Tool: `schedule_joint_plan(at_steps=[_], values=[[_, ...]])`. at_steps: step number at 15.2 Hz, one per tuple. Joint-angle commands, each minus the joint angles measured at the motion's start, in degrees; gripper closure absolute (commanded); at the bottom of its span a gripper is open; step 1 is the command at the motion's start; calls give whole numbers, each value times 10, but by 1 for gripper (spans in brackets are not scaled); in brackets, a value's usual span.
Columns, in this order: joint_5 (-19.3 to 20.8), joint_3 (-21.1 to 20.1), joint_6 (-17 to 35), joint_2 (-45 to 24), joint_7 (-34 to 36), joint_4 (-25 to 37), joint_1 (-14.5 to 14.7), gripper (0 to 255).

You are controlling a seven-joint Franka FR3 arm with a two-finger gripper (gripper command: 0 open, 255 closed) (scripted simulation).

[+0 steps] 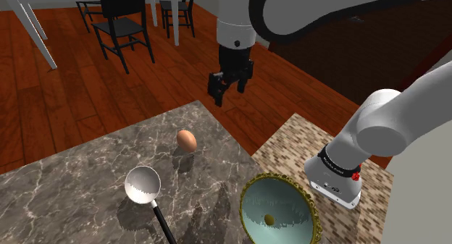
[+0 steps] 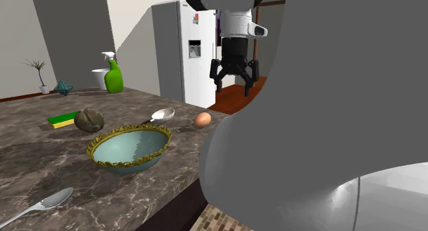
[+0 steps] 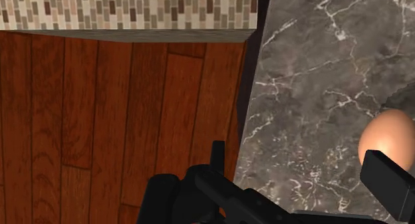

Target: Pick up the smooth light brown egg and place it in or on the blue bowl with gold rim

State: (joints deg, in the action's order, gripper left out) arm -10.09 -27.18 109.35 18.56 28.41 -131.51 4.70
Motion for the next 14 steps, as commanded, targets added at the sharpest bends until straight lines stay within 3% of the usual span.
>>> schedule_joint_plan(at_steps=[1, 7, 11, 14], values=[[13, -25, 24, -41, 33, 16, 1, 0], [96, -82, 66, -184, 146, 97, 12, 0], [171, -94, 74, -290, 225, 168, 42, 0], [183, -91, 88, -307, 236, 167, 49, 0]])
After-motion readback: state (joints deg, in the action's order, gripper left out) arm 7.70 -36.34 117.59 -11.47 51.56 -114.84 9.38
